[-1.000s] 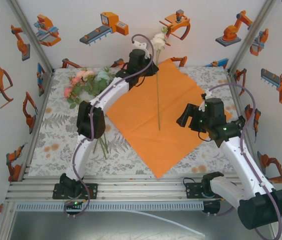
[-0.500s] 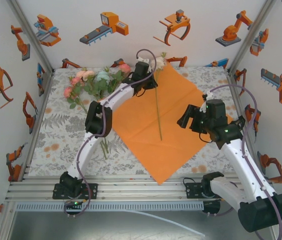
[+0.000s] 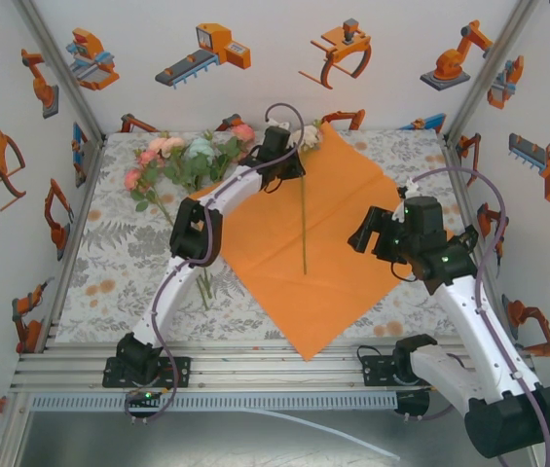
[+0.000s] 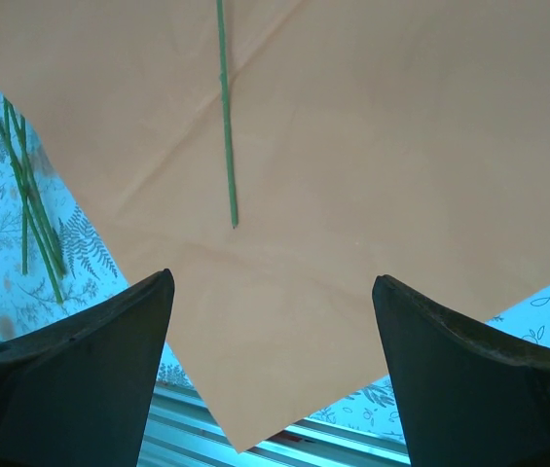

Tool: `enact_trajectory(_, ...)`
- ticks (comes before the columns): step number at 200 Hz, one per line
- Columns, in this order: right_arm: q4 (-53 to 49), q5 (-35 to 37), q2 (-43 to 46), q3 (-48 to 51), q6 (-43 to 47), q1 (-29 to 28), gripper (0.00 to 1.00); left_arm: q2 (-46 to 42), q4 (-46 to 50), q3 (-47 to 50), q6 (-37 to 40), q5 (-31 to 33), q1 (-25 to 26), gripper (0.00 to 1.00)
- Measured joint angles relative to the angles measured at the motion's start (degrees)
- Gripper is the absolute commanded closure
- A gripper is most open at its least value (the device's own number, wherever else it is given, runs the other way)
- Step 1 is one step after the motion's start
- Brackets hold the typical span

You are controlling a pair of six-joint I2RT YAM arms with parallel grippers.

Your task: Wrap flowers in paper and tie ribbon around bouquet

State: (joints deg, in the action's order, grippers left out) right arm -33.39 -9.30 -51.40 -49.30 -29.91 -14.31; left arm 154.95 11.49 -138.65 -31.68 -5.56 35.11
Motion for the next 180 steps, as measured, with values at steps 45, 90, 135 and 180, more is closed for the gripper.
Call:
enact_trajectory(45, -0.5, 0.0, 0.6, 0.0, 0.0, 0.0, 0.25, -7.2, 1.7, 6.8, 2.4, 1.9, -0.3, 0.63)
enact_trajectory(90, -0.4, 0.2, 2.6, 0.0, 0.0, 0.0, 0.25, -32.9, 0.0, 27.7, 8.2, 6.4, -0.7, 0.54)
enact_trajectory(135, -0.1, 0.1, 1.2, 0.0, 0.0, 0.0, 0.25, -56.8, -2.9, 49.2, 10.4, 8.9, -8.4, 0.54)
enact_trajectory(180, 1.9, -0.3, -0.7, 0.0, -0.2, 0.0, 0.25, -66.5, 0.1, 68.7, 7.5, 10.3, -21.4, 0.54)
